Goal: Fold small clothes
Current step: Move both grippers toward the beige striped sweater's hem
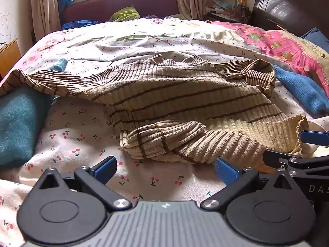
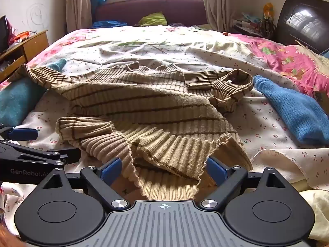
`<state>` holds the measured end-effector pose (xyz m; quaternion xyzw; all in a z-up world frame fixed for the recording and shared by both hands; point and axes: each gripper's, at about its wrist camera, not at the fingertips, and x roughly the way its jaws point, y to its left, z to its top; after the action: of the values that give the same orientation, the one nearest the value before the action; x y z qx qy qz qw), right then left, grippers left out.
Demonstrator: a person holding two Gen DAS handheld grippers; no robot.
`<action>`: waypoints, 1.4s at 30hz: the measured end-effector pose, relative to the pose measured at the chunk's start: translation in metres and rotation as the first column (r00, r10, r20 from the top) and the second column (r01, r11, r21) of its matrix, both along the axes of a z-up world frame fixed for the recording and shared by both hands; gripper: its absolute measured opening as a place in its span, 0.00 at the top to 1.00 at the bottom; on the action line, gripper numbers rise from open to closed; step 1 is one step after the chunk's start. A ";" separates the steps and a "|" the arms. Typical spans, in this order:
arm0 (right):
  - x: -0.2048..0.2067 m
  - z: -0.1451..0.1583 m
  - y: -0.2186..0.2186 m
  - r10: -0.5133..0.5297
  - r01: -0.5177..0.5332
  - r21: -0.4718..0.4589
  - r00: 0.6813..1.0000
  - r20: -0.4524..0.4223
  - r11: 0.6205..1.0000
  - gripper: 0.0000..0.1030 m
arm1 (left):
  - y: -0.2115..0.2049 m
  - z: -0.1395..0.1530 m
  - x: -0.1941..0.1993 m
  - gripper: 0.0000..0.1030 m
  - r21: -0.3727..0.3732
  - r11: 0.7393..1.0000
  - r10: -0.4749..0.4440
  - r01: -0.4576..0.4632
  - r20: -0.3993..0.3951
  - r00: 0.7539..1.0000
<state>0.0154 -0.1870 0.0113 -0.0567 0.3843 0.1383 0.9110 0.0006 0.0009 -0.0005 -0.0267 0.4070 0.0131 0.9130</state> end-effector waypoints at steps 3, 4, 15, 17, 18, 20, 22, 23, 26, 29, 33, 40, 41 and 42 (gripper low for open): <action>0.000 0.000 0.000 -0.001 0.001 0.001 1.000 -0.001 1.000 0.12 | 0.001 -0.001 0.001 0.00 0.005 1.000 0.000 0.000 -0.012 1.000; 0.000 0.000 0.000 -0.001 0.001 0.001 1.000 0.000 1.000 0.12 | 0.001 -0.001 0.001 0.00 0.006 1.000 -0.002 0.002 -0.013 1.000; 0.008 -0.004 0.006 0.013 -0.013 0.006 1.000 -0.006 1.000 0.12 | 0.003 -0.005 0.001 0.00 0.006 1.000 -0.007 0.007 -0.015 1.000; 0.005 -0.001 0.002 0.016 -0.016 0.012 1.000 0.000 1.000 0.12 | 0.003 -0.005 0.003 0.00 0.008 1.000 -0.009 0.009 -0.013 1.000; 0.005 -0.001 0.002 0.017 -0.017 0.016 1.000 -0.002 1.000 0.12 | 0.003 -0.005 0.003 0.00 0.010 1.000 -0.012 0.012 -0.012 1.000; 0.008 -0.002 0.002 0.018 -0.017 0.023 1.000 -0.010 1.000 0.12 | 0.003 -0.005 0.006 0.00 0.013 1.000 -0.017 0.017 -0.011 1.000; 0.009 -0.003 0.001 0.018 -0.018 0.026 1.000 -0.015 0.999 0.12 | 0.004 -0.005 0.008 0.00 0.015 1.000 -0.020 0.021 -0.012 1.000; 0.010 -0.003 0.001 0.020 -0.019 0.027 1.000 -0.016 0.999 0.12 | 0.004 -0.005 0.009 0.00 0.015 1.000 -0.021 0.021 -0.013 1.000; 0.010 -0.005 0.002 0.024 -0.023 0.027 1.000 -0.021 0.999 0.12 | 0.004 -0.006 0.011 0.00 0.009 1.000 -0.024 0.024 -0.017 1.000; 0.011 -0.006 0.003 0.025 -0.024 0.026 0.999 -0.025 0.999 0.13 | 0.003 -0.006 0.012 0.00 0.012 0.999 -0.030 0.031 -0.021 0.999; 0.012 -0.007 0.002 0.023 -0.022 0.029 0.999 -0.026 0.999 0.13 | 0.002 -0.007 0.013 0.00 0.012 0.999 -0.033 0.033 -0.026 0.999; 0.012 -0.007 0.003 0.026 -0.026 0.027 0.999 -0.028 0.999 0.13 | 0.003 -0.006 0.014 0.00 0.020 0.999 -0.040 0.041 -0.028 0.999; 0.012 -0.007 0.003 0.026 -0.026 0.027 0.999 -0.029 0.999 0.13 | 0.003 -0.007 0.014 0.00 0.020 0.999 -0.041 0.042 -0.029 0.999; 0.013 -0.007 0.004 0.026 -0.026 0.027 0.999 -0.029 0.999 0.13 | 0.003 -0.007 0.015 0.00 0.020 0.999 -0.043 0.043 -0.029 0.999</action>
<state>0.0280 -0.1833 0.0044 -0.0477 0.3949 0.1560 0.9041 0.0153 0.0038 -0.0074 -0.0081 0.4202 -0.0020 0.9074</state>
